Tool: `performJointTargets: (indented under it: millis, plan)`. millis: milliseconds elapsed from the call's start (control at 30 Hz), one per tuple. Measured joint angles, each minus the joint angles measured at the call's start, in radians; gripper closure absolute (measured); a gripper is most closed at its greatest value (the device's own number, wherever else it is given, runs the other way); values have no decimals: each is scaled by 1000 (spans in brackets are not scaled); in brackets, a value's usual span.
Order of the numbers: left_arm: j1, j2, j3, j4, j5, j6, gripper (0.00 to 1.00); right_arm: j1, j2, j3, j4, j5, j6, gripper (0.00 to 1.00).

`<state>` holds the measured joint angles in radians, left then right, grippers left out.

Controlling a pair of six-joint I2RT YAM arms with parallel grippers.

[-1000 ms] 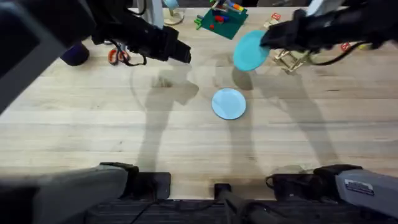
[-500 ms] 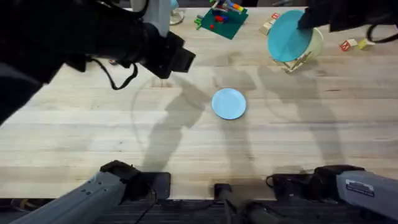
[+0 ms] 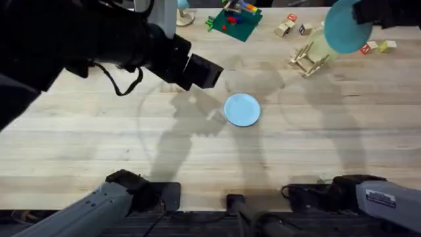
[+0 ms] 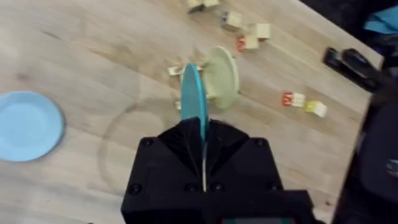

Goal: Pick up the plates from the table one by one and place each into a slot on the dish rack.

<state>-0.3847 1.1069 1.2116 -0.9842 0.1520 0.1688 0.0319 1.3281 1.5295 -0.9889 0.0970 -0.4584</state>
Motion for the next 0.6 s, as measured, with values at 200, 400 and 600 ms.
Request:
performJointTargets:
  millis: [200,400,600]
  plan:
    - [0,0,0,0,0,0,7,-63,1,2,16,33,-39,971]
    - [0,0,0,0,0,0,7,-97,18,5,23,37,-58,972]
    - [0,0,0,-1,0,0,8,-100,37,5,68,15,-96,972]
